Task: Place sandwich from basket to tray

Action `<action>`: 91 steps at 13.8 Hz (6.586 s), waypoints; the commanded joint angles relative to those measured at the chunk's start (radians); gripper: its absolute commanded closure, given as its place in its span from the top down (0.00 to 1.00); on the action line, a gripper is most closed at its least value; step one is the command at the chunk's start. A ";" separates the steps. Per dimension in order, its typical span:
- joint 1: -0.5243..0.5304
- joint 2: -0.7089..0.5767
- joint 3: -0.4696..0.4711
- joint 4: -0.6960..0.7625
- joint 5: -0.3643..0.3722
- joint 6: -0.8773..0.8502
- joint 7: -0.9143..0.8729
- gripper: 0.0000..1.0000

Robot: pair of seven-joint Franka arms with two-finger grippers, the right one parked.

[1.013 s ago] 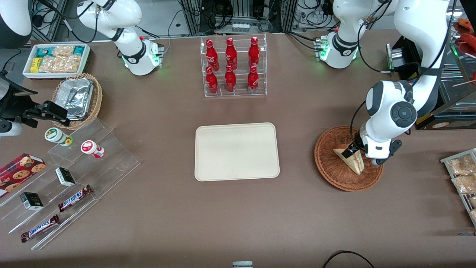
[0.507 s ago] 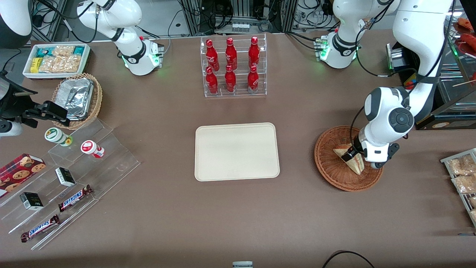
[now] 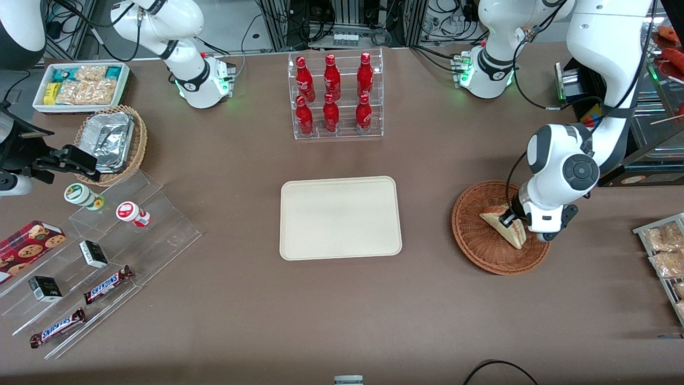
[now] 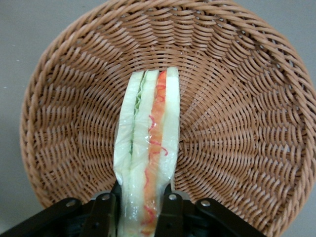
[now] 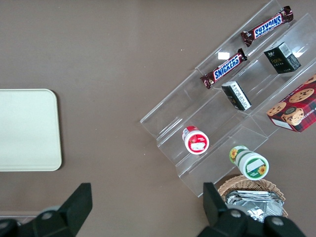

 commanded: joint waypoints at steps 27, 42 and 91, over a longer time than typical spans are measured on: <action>-0.717 0.523 -0.040 0.918 0.017 -0.419 -0.102 0.00; -0.746 0.632 -0.039 0.982 0.057 -0.348 -0.222 0.00; -0.021 -0.030 -0.036 0.673 -0.023 -0.814 0.805 1.00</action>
